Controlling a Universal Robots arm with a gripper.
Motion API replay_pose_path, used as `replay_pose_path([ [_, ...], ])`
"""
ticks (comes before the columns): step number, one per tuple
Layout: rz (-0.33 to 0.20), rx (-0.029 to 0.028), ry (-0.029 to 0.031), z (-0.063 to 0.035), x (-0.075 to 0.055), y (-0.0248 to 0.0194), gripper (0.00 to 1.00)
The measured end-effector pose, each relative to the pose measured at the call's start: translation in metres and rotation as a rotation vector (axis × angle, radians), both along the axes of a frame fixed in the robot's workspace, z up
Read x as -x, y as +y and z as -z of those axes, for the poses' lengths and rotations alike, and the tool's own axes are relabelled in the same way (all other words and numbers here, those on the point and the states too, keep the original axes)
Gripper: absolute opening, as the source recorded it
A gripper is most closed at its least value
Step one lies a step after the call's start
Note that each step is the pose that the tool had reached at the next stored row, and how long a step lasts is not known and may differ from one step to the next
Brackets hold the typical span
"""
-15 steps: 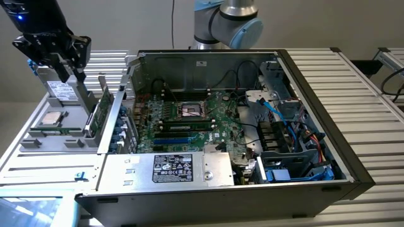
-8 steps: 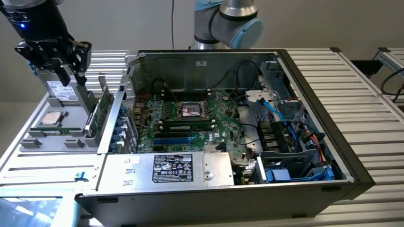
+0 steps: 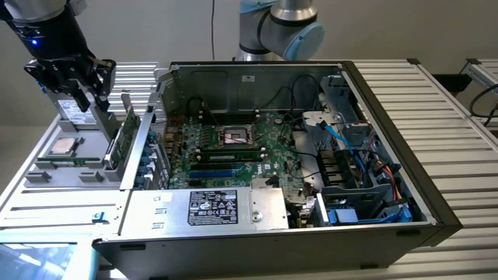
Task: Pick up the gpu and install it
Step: 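Pick up the gpu and move the gpu toward the slot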
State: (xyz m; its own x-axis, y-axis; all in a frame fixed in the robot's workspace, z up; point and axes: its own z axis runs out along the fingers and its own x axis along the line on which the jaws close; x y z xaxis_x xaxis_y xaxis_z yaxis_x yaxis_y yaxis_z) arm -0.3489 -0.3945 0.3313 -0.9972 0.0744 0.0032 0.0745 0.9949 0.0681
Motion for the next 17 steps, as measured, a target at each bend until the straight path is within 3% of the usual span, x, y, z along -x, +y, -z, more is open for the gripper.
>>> replay_pose_path([
  [1,0.0,0.005,0.0,0.0009,0.0,0.0,0.44],
  [4,0.0,0.0067,0.0005,0.004,0.0,0.0001,0.44],
  [5,0.0,0.0097,0.0015,0.0049,0.0,0.0001,0.44],
  [6,0.0,0.0134,0.0016,0.0061,0.0,0.0002,0.44],
  [9,0.0,0.0314,0.0015,0.0088,0.0,0.0014,0.44],
  [17,0.002,0.032,0.0016,0.0234,0.0,0.0036,0.44],
])
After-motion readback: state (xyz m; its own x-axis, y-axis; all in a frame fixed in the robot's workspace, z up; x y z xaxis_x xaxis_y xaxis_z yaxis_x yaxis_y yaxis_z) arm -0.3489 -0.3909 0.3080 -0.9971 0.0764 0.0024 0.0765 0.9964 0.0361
